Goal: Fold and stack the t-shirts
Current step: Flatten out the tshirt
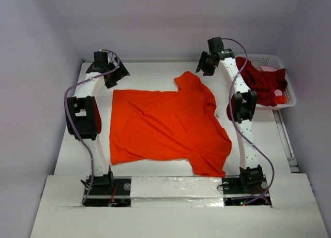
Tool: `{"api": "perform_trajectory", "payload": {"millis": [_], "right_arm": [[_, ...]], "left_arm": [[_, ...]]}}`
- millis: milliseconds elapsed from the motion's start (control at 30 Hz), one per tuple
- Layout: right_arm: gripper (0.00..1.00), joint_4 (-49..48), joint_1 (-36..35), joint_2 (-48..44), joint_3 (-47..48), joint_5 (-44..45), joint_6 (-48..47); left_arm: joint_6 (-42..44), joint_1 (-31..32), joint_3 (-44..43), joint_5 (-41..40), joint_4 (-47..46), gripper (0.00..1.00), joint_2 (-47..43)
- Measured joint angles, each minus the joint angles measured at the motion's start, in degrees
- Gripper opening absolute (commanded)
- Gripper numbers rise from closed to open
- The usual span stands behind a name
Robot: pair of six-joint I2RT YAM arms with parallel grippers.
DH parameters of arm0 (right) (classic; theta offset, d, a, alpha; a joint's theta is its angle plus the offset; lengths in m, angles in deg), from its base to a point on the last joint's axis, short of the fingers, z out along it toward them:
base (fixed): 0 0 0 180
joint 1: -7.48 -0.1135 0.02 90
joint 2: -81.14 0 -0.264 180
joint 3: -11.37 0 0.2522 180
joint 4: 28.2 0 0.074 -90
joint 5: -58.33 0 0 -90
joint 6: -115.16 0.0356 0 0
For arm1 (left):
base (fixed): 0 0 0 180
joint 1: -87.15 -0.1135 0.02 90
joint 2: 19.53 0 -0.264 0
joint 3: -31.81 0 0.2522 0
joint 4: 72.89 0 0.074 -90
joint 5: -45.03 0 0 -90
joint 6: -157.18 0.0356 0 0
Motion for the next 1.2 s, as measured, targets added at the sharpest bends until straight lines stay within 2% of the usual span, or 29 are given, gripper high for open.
{"api": "perform_trajectory", "payload": {"millis": [533,1200], "right_arm": [[0.49,2.5,0.0,0.0,-5.2,-1.0,-0.4],[0.48,2.9,0.0,0.0,-5.7,0.8,-1.0]], "left_arm": [[0.6,0.0,0.0,0.4,0.5,0.87,0.0],[0.6,0.0,1.1,1.4,0.5,0.87,-0.4]]}}
